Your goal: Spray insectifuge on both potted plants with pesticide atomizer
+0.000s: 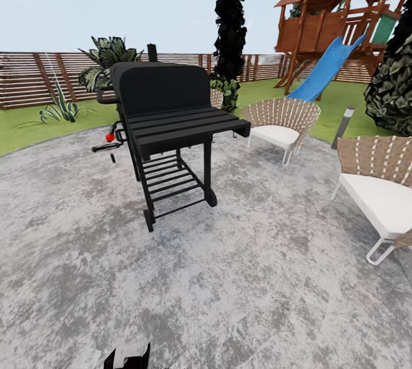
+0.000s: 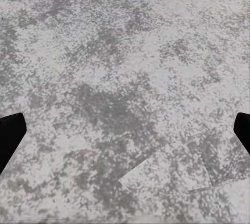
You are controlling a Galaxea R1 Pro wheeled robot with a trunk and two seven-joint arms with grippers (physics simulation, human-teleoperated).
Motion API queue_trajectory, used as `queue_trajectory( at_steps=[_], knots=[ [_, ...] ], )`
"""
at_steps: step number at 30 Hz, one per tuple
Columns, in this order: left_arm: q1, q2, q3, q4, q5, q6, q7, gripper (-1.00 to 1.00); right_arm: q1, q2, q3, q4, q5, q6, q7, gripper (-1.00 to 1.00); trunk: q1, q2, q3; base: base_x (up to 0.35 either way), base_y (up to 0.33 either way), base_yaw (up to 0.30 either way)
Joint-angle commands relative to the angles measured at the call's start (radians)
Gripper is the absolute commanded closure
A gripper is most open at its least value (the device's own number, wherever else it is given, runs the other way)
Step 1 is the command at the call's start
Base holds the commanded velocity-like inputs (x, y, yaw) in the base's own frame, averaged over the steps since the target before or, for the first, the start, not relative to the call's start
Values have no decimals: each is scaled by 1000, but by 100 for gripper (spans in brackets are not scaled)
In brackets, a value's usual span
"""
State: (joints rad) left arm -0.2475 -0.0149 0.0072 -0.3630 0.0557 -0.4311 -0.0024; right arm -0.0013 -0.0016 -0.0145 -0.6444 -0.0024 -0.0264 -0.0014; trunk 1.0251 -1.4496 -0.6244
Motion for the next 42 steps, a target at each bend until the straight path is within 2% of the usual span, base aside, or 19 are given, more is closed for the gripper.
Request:
queue_trajectory(
  at_steps=[1,13,42],
  knots=[
    [-1,0,0,1,6,-3,-1,-100,0,0,-1,0,0,-3,0,-100,0,0,-1,0,1,261],
    [-1,0,2,2,11,-3,1,-100,0,0,-2,0,-1,-3,0,-100,0,0,-6,82,56,261],
    [-1,0,4,3,13,-3,1,-100,0,0,-2,0,-1,-3,0,-100,0,0,-20,235,234,261]
  ],
)
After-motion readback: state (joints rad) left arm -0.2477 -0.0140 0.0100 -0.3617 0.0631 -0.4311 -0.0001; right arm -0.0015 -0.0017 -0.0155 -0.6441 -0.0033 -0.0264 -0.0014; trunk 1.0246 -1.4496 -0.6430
